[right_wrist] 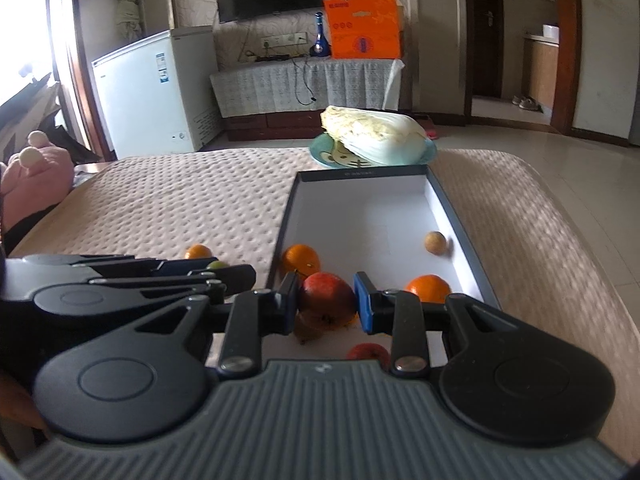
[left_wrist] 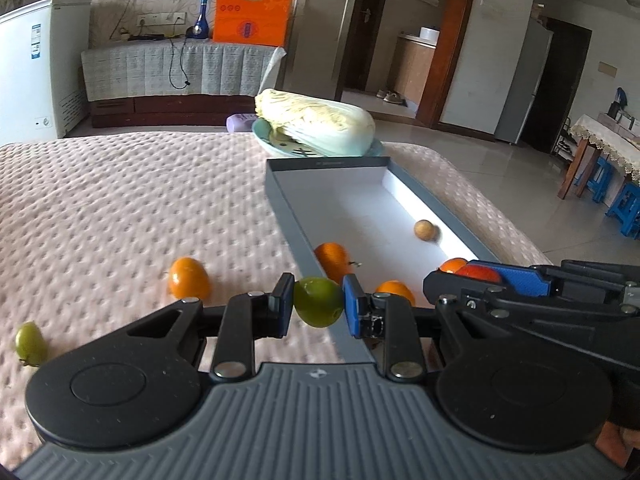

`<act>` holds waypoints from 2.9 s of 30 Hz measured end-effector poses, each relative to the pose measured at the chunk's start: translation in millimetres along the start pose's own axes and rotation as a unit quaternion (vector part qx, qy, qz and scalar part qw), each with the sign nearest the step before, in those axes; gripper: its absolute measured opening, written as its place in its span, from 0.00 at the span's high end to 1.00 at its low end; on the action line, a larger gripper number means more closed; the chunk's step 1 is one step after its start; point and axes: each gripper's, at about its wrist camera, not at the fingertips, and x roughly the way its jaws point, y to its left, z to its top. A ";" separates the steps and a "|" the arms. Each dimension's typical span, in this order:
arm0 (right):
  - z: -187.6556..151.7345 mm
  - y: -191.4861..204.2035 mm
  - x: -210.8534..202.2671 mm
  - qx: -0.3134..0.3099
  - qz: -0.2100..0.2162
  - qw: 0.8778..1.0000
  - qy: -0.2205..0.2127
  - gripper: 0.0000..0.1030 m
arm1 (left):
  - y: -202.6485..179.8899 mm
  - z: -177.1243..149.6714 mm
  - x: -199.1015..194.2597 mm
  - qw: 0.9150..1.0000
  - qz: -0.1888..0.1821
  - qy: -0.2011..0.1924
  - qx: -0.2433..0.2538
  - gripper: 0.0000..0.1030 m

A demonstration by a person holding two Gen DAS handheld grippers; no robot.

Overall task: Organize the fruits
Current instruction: 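Carry the green fruit and red apple over the grey box with both grippers, then open the left gripper to drop the green fruit while the right lowers the apple, then open the right gripper to release the red apple into the box, then grasp the last green fruit with the left gripper while the right grasps an orange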

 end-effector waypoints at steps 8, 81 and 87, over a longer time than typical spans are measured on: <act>-0.4 -14.1 -6.1 0.019 -0.028 0.999 -0.010 0.68 | -16.8 -0.4 11.9 1.000 -0.020 0.005 0.010 0.70; 9.6 113.6 92.4 -0.005 0.030 0.999 0.036 0.55 | 164.1 -34.6 -64.5 0.990 0.107 -0.002 -0.094 0.38; 5.0 119.4 107.0 -0.014 0.010 0.998 0.061 0.55 | 170.0 -36.6 -60.8 0.988 0.117 0.005 -0.101 0.38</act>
